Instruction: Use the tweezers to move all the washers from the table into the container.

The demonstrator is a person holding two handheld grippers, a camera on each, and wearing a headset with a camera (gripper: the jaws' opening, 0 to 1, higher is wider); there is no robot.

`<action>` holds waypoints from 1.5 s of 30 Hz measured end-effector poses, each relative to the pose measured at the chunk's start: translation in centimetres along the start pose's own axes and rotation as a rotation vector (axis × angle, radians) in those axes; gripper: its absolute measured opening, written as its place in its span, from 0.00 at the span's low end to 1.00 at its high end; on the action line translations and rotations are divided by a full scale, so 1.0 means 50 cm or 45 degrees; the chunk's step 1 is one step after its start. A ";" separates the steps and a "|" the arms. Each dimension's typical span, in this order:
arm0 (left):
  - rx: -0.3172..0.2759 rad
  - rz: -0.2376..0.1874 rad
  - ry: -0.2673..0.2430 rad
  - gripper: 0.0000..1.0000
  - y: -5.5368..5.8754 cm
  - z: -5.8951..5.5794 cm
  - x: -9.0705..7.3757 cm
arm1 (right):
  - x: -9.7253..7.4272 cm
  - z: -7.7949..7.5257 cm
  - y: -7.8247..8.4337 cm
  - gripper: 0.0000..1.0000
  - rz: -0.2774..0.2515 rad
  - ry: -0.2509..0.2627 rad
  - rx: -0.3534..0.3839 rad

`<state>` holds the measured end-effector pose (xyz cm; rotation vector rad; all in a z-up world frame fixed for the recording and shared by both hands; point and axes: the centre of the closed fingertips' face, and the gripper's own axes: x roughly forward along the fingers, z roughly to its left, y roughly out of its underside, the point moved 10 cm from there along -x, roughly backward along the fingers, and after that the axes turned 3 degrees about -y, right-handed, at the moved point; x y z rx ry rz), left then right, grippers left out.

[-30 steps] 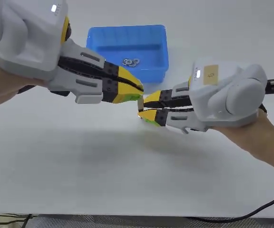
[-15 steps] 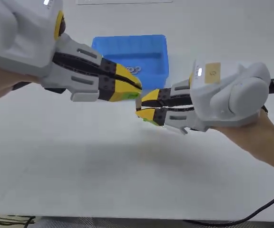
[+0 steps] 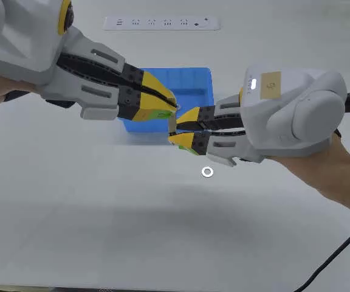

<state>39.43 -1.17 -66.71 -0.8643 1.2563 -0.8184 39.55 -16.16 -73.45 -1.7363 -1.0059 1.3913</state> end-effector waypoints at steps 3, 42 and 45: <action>0.018 -0.001 -0.008 0.06 -0.008 0.013 -0.003 | 0.000 -0.016 -0.009 0.10 0.002 0.007 -0.027; -0.116 0.000 -0.035 0.06 0.138 0.210 0.067 | 0.113 -0.188 0.116 0.10 0.098 -0.006 0.098; -0.103 0.009 -0.032 0.06 0.135 0.209 0.068 | 0.113 -0.186 0.114 0.11 0.100 -0.005 0.101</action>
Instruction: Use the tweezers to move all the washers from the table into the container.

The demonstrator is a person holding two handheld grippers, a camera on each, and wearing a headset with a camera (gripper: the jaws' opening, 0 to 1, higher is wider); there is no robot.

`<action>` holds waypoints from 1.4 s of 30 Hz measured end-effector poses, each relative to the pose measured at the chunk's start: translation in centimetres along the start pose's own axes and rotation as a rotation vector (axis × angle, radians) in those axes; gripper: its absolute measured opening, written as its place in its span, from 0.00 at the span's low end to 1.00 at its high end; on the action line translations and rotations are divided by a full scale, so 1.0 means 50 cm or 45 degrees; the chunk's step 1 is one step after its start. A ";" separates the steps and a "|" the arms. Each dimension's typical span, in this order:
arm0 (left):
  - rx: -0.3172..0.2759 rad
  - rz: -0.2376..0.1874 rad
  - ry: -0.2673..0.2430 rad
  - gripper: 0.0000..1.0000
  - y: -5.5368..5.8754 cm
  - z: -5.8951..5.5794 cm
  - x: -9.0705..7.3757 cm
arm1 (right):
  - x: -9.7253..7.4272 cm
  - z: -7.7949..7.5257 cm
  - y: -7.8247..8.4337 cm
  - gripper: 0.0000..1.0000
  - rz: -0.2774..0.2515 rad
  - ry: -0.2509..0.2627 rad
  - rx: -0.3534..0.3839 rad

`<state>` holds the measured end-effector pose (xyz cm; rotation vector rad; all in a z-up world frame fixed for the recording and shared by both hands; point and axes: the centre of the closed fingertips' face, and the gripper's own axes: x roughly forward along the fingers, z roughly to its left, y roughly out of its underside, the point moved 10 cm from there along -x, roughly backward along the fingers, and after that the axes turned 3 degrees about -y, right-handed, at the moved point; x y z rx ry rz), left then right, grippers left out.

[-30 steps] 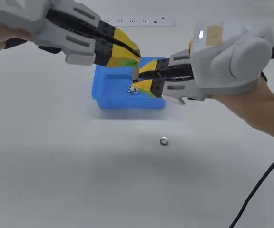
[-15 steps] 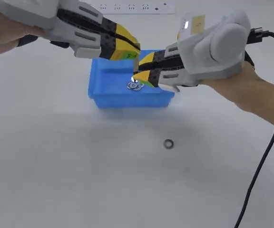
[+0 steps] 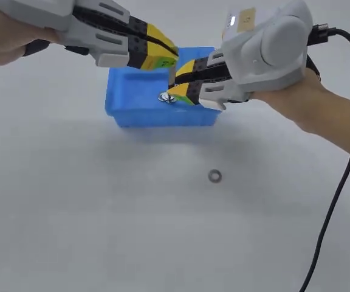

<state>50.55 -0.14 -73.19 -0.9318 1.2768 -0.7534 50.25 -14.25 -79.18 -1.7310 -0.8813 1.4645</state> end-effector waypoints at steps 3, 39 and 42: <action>0.008 0.003 0.004 0.06 -0.006 -0.004 -0.003 | -0.001 0.006 -0.005 0.12 0.006 0.005 -0.024; 0.091 -0.098 0.075 0.06 -0.136 -0.191 -0.036 | -0.143 0.150 -0.047 0.12 -0.164 -0.058 0.068; 0.088 -0.074 0.088 0.06 -0.133 -0.209 -0.031 | -0.148 0.171 -0.040 0.12 -0.165 -0.063 0.079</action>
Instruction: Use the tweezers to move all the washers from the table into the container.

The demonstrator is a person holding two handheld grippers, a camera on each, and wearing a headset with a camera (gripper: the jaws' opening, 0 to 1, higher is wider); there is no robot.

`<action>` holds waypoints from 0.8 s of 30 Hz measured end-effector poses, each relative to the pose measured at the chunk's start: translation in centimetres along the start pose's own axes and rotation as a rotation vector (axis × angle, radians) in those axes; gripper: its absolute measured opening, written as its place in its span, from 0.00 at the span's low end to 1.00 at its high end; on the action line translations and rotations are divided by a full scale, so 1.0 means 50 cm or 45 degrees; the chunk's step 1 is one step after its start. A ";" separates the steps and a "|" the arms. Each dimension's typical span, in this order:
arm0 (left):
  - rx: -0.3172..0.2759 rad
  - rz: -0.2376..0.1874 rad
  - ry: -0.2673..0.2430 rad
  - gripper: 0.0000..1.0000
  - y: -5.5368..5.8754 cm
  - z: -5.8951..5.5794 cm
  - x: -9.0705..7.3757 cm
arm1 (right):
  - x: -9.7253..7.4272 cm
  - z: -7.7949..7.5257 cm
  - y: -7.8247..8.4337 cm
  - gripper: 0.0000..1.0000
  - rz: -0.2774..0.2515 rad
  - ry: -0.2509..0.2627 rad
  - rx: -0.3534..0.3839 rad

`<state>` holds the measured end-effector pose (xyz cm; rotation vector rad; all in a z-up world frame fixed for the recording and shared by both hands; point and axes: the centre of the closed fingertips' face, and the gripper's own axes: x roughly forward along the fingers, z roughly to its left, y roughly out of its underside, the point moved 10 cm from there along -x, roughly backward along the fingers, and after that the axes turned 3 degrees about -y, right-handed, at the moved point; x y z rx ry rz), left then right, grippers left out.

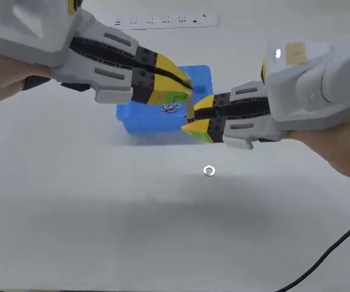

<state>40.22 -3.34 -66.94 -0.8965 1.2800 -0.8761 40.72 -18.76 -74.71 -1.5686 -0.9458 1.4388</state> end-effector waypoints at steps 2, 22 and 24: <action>-0.006 0.007 0.005 0.06 0.003 -0.011 0.006 | -0.003 0.015 0.006 0.12 0.000 -0.008 0.016; -0.105 0.048 0.030 0.06 0.050 -0.057 0.060 | -0.009 0.072 0.073 0.12 0.063 -0.035 0.069; -0.109 0.045 0.028 0.06 0.051 -0.055 0.062 | -0.011 0.070 0.076 0.12 0.058 -0.028 0.079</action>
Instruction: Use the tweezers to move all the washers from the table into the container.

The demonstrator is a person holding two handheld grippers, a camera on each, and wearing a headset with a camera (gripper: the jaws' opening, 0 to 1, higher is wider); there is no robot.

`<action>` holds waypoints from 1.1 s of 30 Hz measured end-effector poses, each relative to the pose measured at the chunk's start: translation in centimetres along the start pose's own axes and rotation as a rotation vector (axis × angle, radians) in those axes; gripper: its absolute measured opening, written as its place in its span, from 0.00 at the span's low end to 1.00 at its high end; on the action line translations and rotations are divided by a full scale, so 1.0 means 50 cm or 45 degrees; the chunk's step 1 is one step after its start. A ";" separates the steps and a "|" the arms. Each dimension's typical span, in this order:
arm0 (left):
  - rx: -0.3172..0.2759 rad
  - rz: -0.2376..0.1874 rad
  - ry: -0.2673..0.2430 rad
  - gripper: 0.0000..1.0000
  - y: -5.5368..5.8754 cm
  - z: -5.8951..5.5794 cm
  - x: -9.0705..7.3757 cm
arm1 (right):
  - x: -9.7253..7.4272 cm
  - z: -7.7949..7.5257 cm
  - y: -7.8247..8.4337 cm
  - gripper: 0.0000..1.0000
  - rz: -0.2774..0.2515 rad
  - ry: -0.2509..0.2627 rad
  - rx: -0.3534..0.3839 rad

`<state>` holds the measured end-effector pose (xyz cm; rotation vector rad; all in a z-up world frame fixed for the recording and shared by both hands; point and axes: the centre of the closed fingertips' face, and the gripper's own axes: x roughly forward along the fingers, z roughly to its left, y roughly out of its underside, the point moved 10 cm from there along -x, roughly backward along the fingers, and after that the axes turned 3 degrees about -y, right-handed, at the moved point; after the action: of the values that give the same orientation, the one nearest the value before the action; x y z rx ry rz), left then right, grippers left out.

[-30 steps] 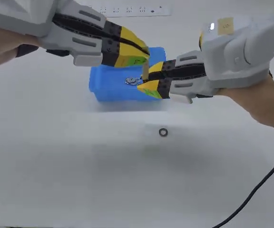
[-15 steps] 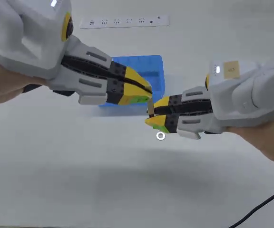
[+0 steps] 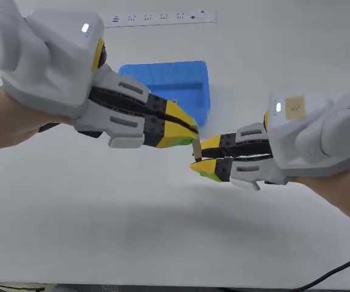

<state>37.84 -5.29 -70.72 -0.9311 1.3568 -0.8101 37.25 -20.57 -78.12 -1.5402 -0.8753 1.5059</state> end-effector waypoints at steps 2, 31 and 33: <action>-0.003 0.002 0.001 0.06 0.002 0.004 0.005 | -0.002 -0.004 0.005 0.12 0.003 0.009 0.005; -0.049 0.020 -0.006 0.06 0.041 0.025 0.036 | 0.014 -0.027 0.047 0.12 0.045 0.025 0.057; -0.058 0.020 -0.004 0.06 0.041 0.025 0.036 | 0.015 -0.028 0.047 0.12 0.042 0.024 0.062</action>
<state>39.11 -5.91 -73.37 -0.9554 1.3830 -0.7687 38.54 -21.04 -80.60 -1.5378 -0.8006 1.5225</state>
